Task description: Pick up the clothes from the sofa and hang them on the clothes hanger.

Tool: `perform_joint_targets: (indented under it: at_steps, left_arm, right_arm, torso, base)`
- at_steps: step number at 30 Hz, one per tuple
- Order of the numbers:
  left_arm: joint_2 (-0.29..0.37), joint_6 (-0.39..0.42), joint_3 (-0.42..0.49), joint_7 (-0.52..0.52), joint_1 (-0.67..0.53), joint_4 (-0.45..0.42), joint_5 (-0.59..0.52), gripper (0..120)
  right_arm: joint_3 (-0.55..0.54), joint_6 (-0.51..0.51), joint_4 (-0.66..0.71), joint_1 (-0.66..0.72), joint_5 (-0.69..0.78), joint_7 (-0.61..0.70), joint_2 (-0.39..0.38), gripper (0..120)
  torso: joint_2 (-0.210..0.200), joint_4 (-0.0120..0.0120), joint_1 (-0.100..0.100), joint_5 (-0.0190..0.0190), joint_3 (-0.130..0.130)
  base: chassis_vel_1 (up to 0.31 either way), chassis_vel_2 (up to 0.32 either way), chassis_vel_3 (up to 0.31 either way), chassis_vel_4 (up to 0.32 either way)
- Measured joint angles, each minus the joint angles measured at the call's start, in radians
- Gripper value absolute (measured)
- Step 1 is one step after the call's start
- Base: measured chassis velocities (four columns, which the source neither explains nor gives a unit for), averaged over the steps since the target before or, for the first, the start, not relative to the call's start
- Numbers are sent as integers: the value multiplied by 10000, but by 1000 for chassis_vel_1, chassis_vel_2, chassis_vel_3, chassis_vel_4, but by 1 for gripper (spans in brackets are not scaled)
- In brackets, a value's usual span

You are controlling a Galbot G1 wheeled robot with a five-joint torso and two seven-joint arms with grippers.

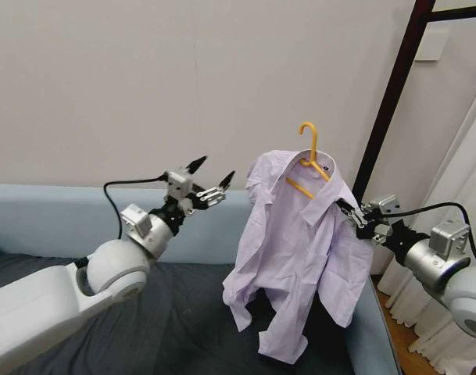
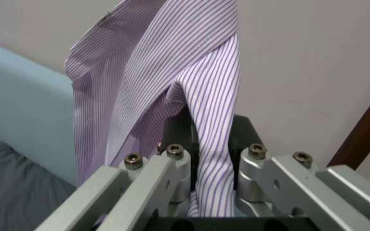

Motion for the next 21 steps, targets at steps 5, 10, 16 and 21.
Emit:
perform_joint_targets:
  at_steps: [5, 10, 16, 21]
  left_arm:
    - [35, -22, -1995, -123, 2634, -39, 354, 100]
    - [-1559, -572, -4652, 167, 7525, -179, 2221, 100]
    - [-3287, -832, -6344, 240, 9965, -280, 3555, 100]
    - [-4097, -1358, -7067, 304, 11247, -348, 4403, 100]
  right_arm:
    - [263, -203, 305, -100, 42, 196, -54, 8]
    - [1281, -947, 1038, -91, 1024, 784, -669, 8]
    - [1580, -1345, 1305, -78, 1363, 1160, -840, 8]
    - [1585, -1546, 1360, -78, 1369, 1379, -727, 8]
  torso:
    - [1, 1, 0, 7, 0]
    - [1, -2, -1, 2, -1]
    - [1, 0, -2, 4, -2]
    - [1, 1, -1, 7, -1]
  base:
    - [0, 0, 0, 0]
    - [0, 0, 0, 0]
    - [0, 0, 0, 0]
    - [0, 0, 0, 0]
